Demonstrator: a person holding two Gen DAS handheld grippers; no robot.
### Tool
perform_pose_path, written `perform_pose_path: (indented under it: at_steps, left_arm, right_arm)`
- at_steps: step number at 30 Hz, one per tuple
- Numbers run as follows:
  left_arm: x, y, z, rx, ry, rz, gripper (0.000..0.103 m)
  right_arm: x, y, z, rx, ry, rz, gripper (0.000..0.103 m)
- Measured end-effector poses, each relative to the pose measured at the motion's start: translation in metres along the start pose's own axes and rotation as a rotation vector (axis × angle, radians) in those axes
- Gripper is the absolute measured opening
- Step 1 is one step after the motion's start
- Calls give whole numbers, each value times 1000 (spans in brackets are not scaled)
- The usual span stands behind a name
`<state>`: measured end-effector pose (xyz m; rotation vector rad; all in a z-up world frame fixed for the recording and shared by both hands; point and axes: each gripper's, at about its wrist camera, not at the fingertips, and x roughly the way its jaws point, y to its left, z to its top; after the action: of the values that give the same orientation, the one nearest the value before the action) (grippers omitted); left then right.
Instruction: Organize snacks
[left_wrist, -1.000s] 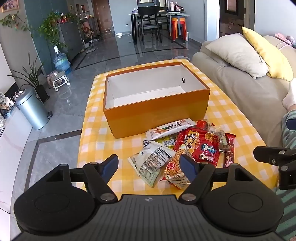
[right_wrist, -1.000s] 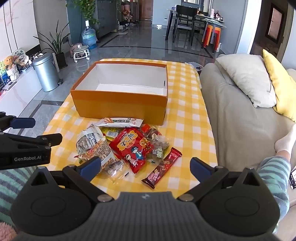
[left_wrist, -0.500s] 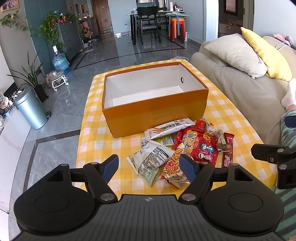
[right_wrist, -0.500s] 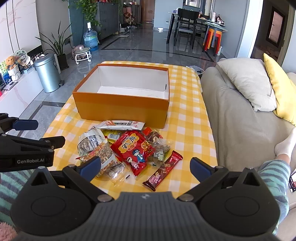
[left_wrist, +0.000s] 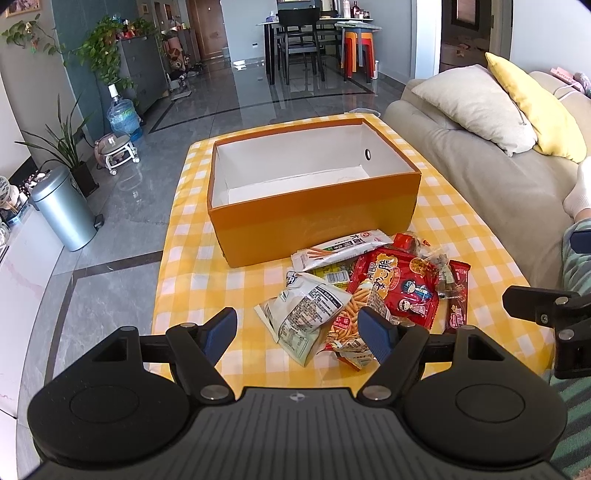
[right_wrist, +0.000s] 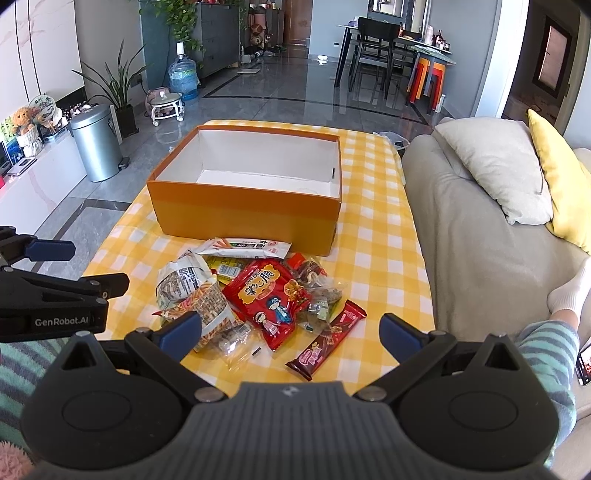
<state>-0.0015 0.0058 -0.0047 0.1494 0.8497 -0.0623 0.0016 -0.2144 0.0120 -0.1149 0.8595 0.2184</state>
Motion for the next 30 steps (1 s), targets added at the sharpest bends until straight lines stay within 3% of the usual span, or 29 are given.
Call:
perform_pose_path:
  at_steps: [30]
  left_arm:
    - [1,1,-1,-4,15,5,88]
  right_arm:
    - [6,-1,1,11,15,-18,99]
